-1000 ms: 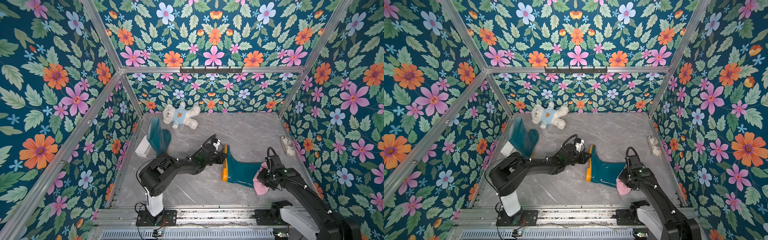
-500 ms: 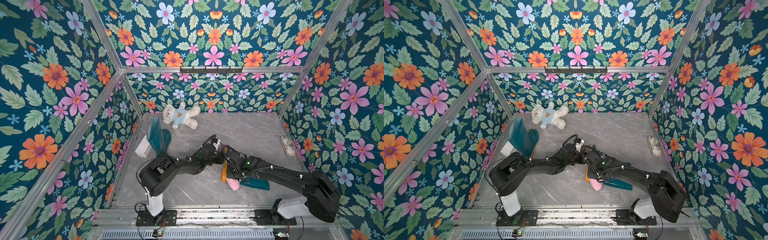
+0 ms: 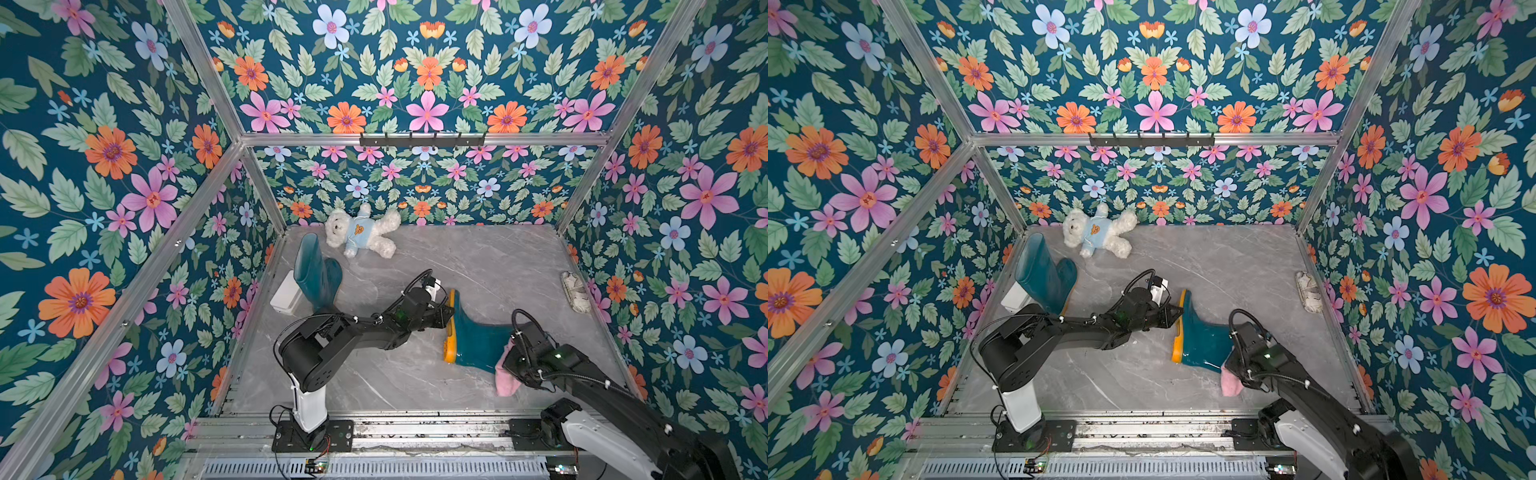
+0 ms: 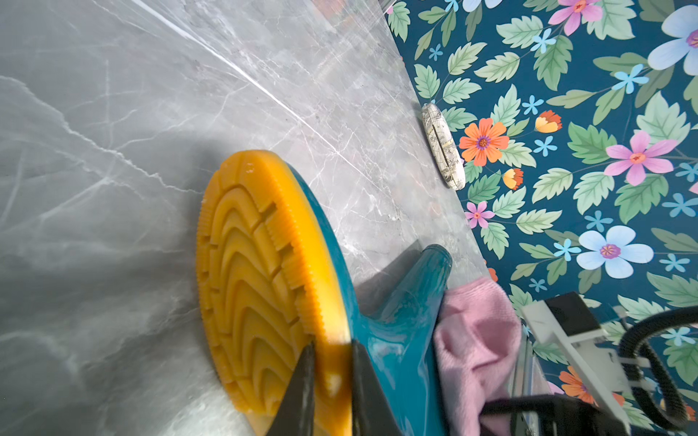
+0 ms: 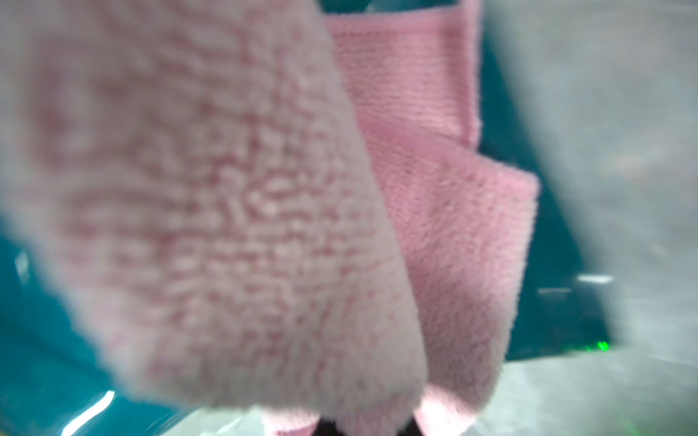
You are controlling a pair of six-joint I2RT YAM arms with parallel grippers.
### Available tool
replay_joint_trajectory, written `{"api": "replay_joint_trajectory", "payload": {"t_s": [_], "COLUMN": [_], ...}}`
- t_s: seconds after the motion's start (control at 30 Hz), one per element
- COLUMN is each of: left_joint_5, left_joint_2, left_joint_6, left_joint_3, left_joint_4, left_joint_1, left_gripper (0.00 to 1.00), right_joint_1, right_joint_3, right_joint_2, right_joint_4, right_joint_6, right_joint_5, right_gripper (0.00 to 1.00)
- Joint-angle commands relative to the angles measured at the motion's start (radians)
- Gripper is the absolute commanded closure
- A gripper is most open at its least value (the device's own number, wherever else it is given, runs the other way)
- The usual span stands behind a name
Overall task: Wipe the rubber boots with a cloth
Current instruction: Wipe the dirt off the rubber boot.
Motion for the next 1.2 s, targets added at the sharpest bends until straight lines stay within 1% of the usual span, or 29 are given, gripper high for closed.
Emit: {"api": "replay_joint_trajectory", "payload": {"t_s": [0.0, 0.03, 0.13, 0.2, 0.3, 0.4, 0.5, 0.63, 0.73, 0.83, 0.87, 0.97, 1.17], "left_joint_5": [-0.054, -0.054, -0.054, -0.054, -0.051, -0.054, -0.052, -0.051, -0.051, -0.047, -0.049, -0.051, -0.052], "left_joint_2": [0.023, 0.023, 0.021, 0.024, 0.026, 0.02, 0.02, 0.024, 0.029, 0.037, 0.036, 0.041, 0.041], "left_joint_6": [0.008, 0.008, 0.008, 0.008, 0.008, 0.008, 0.008, 0.008, 0.009, 0.008, 0.008, 0.007, 0.005], "left_joint_3": [-0.012, -0.012, -0.013, -0.012, -0.011, -0.013, -0.015, -0.013, -0.011, -0.003, -0.003, 0.002, 0.008], "left_joint_4": [-0.23, -0.229, -0.231, -0.231, -0.23, -0.231, -0.231, -0.23, -0.232, -0.238, -0.238, -0.241, -0.253], "left_joint_1": [0.005, 0.006, 0.005, 0.005, 0.005, 0.006, 0.005, 0.006, 0.005, 0.005, 0.006, 0.006, 0.006], "left_gripper": [0.92, 0.92, 0.92, 0.92, 0.92, 0.92, 0.92, 0.92, 0.91, 0.91, 0.91, 0.91, 0.91], "right_joint_1": [-0.083, -0.095, -0.106, -0.108, -0.108, -0.109, -0.109, -0.109, -0.109, -0.099, -0.076, 0.051, 0.259], "right_joint_3": [-0.058, -0.057, -0.006, 0.014, 0.014, 0.001, -0.01, -0.025, -0.004, 0.041, 0.068, 0.169, 0.289], "right_joint_2": [-0.155, -0.197, -0.274, -0.341, -0.433, -0.425, -0.362, -0.31, -0.196, -0.036, 0.02, 0.163, 0.381], "right_joint_4": [-0.138, -0.168, -0.318, -0.38, -0.435, -0.427, -0.391, -0.275, -0.119, 0.064, 0.11, 0.18, 0.317], "right_joint_6": [0.076, 0.092, 0.122, 0.151, 0.201, 0.213, 0.211, 0.145, 0.04, -0.068, -0.098, -0.159, -0.172], "right_joint_5": [-0.024, -0.007, 0.111, 0.156, 0.19, 0.198, 0.195, 0.167, 0.093, -0.036, -0.063, -0.036, -0.034], "right_gripper": [1.0, 1.0, 1.0, 1.0, 1.0, 1.0, 1.0, 1.0, 1.0, 1.0, 1.0, 1.0, 1.0]}}
